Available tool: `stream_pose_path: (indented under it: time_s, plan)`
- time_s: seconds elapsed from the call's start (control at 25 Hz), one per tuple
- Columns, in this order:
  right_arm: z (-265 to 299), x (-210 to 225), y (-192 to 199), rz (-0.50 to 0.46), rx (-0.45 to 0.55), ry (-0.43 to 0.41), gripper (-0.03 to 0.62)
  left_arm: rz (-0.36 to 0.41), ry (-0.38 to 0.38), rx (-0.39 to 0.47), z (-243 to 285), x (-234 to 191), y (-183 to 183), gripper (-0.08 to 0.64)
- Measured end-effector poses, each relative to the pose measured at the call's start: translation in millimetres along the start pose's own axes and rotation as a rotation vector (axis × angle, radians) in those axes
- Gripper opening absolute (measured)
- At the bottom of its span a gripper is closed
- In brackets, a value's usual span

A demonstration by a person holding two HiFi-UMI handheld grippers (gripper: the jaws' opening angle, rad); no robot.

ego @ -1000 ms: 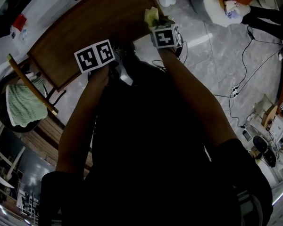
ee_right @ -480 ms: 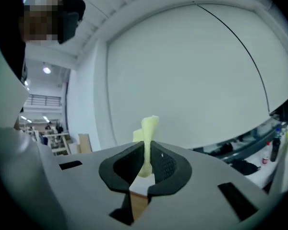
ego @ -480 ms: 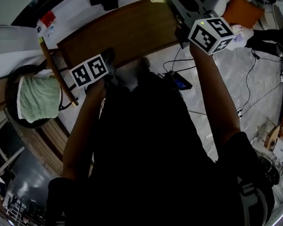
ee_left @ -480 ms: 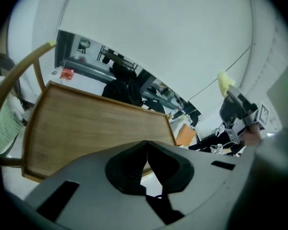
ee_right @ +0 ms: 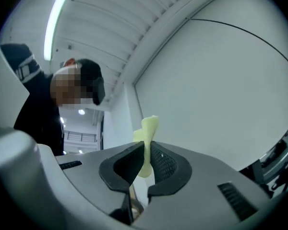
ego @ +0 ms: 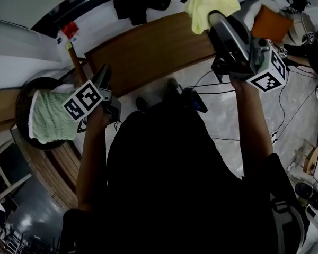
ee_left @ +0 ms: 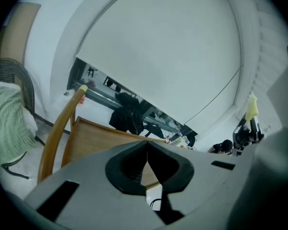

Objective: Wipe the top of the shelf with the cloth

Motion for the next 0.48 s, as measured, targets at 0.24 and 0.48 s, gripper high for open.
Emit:
stream_pose_path:
  time_s: [0.24, 0.48]
  plan:
    - [6, -61, -65, 0.206, 0.291, -0.296, 0.044, -0.012, 0.011, 0.022, -23, -19, -7, 0.011]
    - [63, -117, -81, 0.006, -0.038, -0.373, 0.043, -0.003, 0.071, 0.030, -29, -4, -20, 0.011]
Point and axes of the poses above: the fingertips, and each gripper's own axes: z forward along the fingers, x to its right, y out of its underside, the point moved 2 cm from there along -z, backward along the fingers, and after that the axes turned 2 degrees about z, right-handed, at the moved point
